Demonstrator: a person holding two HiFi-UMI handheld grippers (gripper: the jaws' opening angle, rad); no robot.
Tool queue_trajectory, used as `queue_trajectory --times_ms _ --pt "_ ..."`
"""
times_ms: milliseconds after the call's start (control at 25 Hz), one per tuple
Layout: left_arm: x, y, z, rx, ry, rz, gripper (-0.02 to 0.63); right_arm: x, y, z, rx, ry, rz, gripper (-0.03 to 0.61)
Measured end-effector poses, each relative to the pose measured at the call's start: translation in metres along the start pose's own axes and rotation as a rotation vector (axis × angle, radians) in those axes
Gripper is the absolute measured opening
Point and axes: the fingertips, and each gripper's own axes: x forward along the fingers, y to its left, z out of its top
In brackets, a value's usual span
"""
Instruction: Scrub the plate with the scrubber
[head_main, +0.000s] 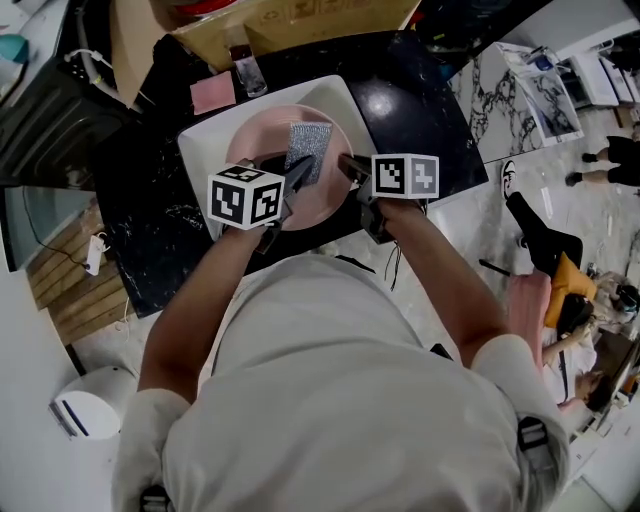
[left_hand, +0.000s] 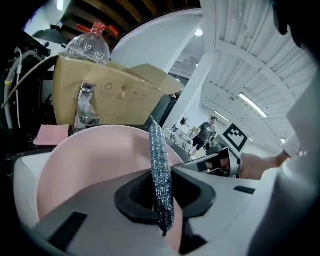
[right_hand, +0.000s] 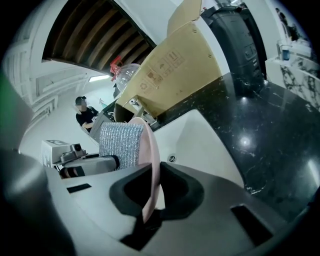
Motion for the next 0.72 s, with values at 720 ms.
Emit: queue_trajectory --times_ms 720 --pt "-0.019 0.048 0.007 -0.139 0.025 0.062 0.069 -0.012 -0.01 0.005 -0.061 -0.018 0.02 0.025"
